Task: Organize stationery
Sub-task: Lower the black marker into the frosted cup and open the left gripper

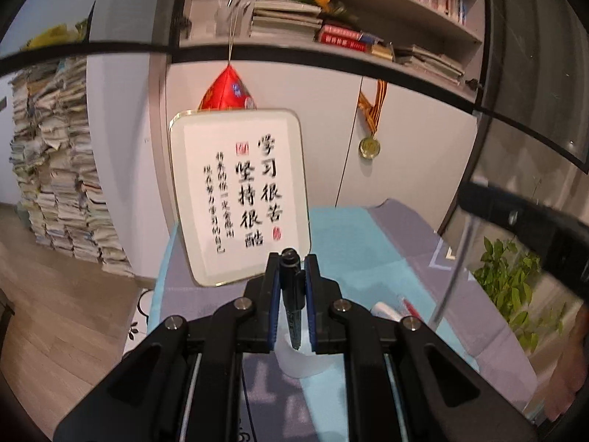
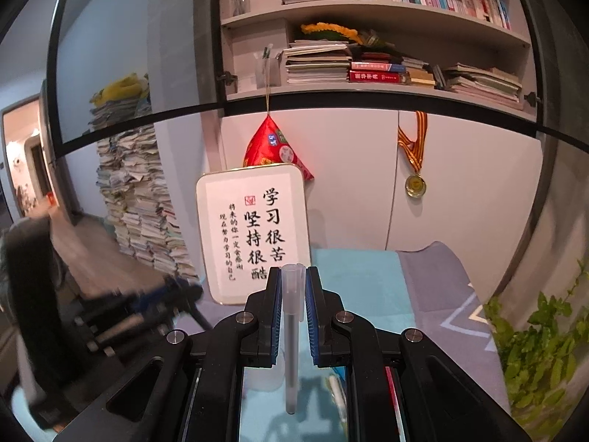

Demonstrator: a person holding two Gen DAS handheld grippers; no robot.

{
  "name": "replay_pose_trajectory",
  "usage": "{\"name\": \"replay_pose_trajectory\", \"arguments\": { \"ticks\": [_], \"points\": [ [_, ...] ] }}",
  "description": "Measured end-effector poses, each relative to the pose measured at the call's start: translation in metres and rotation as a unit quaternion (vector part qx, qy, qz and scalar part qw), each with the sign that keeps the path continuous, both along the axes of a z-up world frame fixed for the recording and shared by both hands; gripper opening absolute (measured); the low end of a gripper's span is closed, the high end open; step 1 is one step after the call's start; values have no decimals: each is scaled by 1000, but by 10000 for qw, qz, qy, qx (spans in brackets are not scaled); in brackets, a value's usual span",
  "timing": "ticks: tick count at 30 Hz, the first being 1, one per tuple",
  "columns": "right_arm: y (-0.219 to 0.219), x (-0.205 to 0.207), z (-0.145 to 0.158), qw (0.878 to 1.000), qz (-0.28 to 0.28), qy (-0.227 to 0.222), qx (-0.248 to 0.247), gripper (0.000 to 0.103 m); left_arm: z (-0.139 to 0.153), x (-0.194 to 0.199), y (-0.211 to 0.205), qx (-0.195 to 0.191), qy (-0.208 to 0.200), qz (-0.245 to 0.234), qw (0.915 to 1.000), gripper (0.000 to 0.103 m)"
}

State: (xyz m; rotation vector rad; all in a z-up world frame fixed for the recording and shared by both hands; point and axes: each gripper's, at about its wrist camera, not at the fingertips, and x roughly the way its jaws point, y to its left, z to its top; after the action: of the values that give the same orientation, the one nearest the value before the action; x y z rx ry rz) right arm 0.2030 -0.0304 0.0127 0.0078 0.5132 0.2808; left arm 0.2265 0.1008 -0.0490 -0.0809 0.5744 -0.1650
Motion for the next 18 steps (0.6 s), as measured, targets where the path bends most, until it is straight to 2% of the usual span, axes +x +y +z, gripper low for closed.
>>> {"name": "replay_pose_trajectory", "arguments": {
  "ticks": [11, 18],
  "points": [
    [12, 16, -7, 9999, -7, 52, 101, 13, -22, 8, -1, -13, 285, -220, 9994, 10],
    [15, 19, -6, 9999, -1, 1, 130, 13, -44, 11, -6, -35, 662, -336, 9972, 11]
  ]
}}
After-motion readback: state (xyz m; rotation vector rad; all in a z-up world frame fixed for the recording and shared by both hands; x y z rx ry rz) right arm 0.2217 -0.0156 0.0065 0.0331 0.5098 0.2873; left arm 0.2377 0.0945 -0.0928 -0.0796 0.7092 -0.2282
